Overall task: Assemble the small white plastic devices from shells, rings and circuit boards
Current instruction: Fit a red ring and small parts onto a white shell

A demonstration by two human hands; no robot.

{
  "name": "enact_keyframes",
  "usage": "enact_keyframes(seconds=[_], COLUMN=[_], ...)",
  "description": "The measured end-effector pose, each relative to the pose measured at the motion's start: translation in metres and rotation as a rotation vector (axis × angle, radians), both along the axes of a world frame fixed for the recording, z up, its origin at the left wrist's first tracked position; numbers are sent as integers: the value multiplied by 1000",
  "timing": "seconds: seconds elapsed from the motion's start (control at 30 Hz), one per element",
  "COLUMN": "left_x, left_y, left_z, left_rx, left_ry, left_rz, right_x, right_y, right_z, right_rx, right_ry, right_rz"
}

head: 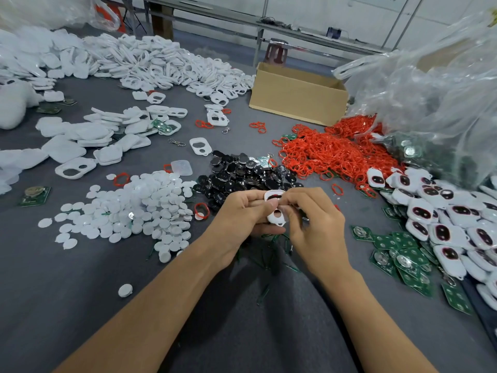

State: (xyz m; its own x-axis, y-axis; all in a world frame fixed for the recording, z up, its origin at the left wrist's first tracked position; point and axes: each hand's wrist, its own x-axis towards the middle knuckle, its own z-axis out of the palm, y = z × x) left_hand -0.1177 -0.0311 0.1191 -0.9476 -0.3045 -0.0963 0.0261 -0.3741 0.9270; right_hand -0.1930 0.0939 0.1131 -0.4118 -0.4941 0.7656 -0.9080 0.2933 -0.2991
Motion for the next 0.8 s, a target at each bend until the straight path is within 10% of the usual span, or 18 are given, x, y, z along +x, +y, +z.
enact_keyframes(seconds=[0.8], left_x=[-2], left_y=[2], left_z=[-3], left_rx=[-176], left_ry=[-4], left_rz=[68], right_x=[5], right_y=[-1], right_z=[7], right_rx=[-54], right_ry=[-326], right_rz=[-7])
